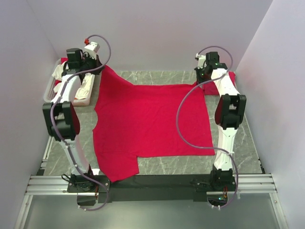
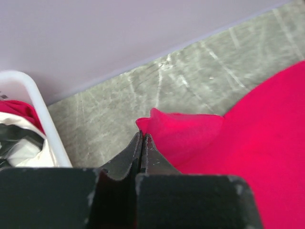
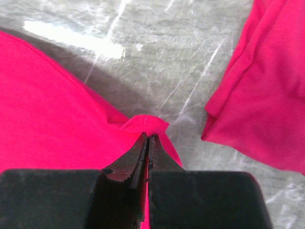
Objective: Fold and stack the t-shirts
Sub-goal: Fold the tshirt
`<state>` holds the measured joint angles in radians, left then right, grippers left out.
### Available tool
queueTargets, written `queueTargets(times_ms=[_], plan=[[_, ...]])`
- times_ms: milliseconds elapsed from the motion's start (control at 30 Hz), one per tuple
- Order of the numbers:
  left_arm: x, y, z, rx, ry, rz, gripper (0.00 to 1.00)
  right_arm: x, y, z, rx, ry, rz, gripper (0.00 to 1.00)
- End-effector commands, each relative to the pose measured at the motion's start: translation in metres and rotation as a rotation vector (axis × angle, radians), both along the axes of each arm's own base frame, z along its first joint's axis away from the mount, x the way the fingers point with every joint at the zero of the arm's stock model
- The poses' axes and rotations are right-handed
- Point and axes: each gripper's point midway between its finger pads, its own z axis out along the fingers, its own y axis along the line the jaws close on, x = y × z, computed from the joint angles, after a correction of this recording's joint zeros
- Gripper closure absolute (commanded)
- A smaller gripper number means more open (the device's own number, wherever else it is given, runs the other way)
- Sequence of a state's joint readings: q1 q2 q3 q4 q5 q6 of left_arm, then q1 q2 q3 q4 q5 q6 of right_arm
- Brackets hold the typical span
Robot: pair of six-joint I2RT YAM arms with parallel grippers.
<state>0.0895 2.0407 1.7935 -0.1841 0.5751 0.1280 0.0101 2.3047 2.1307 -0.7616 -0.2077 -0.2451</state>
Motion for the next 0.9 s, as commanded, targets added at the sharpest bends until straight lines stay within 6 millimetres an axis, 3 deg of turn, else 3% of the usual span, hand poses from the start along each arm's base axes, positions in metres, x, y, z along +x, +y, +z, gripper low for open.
queueTargets(times_ms=[0,100,133,200,267,300,333,400,533,700,867], plan=[[-0.036,-0.003,0.044,0.039,-0.072,-0.071,1.00,-0.001,-0.014,0.050,0.031,-0.104,0.015,1.00],[-0.063,0.000,0.043,0.041,-0.043,-0.096,1.00,-0.012,-0.015,0.051,0.044,-0.090,0.040,1.00],[-0.077,0.000,0.028,0.037,0.005,-0.110,1.00,-0.016,-0.016,0.055,0.050,-0.093,0.049,1.00],[-0.095,-0.001,0.032,0.042,0.012,-0.126,1.00,-0.024,-0.020,0.045,0.053,-0.068,0.058,1.00],[-0.117,-0.004,0.013,0.048,0.064,-0.152,1.00,-0.032,-0.020,0.040,0.071,-0.043,0.074,1.00],[-0.127,-0.004,0.018,0.059,0.055,-0.149,1.00,-0.036,-0.019,0.038,0.076,-0.033,0.086,1.00],[-0.136,-0.004,0.004,0.058,0.090,-0.146,1.00,-0.039,-0.021,0.034,0.082,-0.017,0.087,1.00],[-0.150,-0.004,0.003,0.075,0.097,-0.155,1.00,-0.046,-0.020,0.027,0.098,0.006,0.105,1.00],[-0.181,-0.007,-0.019,0.050,0.164,-0.166,1.00,-0.058,-0.022,0.015,0.118,0.041,0.114,1.00],[-0.190,-0.004,-0.024,0.063,0.171,-0.140,1.00,-0.062,-0.016,0.016,0.146,0.053,0.139,1.00],[-0.182,-0.001,0.001,0.061,0.134,-0.146,1.00,-0.061,-0.016,0.031,0.135,0.033,0.157,1.00]])
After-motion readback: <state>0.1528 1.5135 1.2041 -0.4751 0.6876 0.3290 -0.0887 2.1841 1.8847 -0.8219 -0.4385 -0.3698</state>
